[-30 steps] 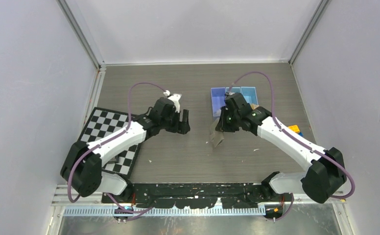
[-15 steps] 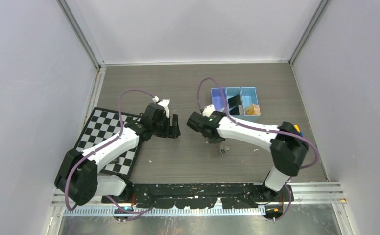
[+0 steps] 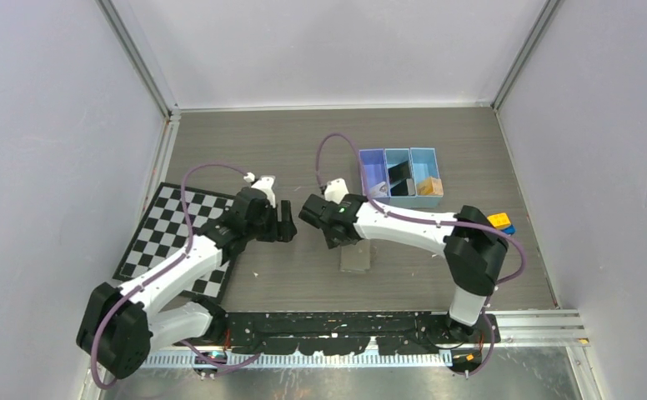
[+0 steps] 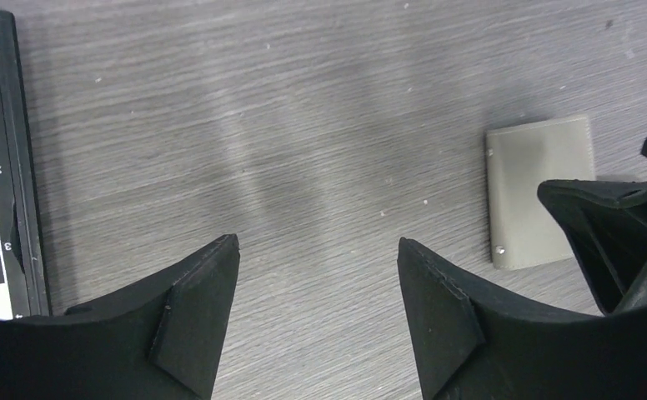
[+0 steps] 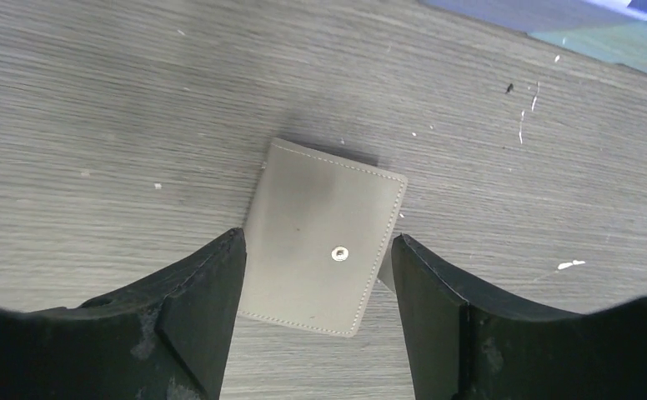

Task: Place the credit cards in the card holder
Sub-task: Close the card holder at the center of the board.

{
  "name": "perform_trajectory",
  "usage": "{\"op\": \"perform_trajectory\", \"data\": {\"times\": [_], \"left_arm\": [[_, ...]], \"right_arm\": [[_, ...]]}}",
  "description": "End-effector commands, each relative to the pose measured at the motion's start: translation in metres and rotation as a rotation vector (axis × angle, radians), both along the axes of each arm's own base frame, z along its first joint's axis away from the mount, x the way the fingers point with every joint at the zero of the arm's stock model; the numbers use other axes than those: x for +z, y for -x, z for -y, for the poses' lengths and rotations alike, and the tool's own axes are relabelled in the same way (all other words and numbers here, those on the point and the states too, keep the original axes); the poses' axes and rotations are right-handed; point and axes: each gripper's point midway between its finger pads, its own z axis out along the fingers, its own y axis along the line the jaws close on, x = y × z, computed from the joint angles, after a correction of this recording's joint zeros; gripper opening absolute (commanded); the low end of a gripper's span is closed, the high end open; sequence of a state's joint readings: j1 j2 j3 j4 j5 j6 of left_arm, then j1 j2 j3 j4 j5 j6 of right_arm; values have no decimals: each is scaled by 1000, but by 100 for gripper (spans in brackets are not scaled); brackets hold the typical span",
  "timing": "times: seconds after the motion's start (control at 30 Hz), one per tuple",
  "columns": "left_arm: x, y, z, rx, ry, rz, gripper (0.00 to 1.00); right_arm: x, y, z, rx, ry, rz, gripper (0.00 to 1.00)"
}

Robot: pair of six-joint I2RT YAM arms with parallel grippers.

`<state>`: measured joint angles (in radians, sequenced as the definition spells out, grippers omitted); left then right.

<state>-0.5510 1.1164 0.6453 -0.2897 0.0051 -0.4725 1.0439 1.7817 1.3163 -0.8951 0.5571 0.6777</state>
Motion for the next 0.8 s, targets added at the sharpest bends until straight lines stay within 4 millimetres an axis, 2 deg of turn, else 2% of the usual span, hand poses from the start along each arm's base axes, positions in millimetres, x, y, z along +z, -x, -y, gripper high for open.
{"op": "perform_trajectory", "data": {"times": [0.0,0.17,0.23,0.3,0.4,0.53,0.63,0.77], "left_arm": [[25,-9,8,17,99,93,71],[25,-4,34,-31,224,54,67],[23,-4,44,-39,248,42,59],[21,-2,57,-44,249,36,58],[17,3,80,-69,276,22,58],[6,9,107,-107,315,-22,56],[-1,12,122,-127,322,-43,56],[-13,15,137,-143,330,-78,56]], "right_arm": [[53,-12,-21,10,-215,99,70],[71,-9,-7,-12,-321,88,72],[73,-5,8,-48,-332,71,68],[73,0,25,-88,-307,77,65],[63,10,47,-155,-299,57,61],[37,18,71,-264,-345,-1,61],[24,22,72,-307,-441,-38,61],[19,20,66,-357,-578,-50,61]]}}
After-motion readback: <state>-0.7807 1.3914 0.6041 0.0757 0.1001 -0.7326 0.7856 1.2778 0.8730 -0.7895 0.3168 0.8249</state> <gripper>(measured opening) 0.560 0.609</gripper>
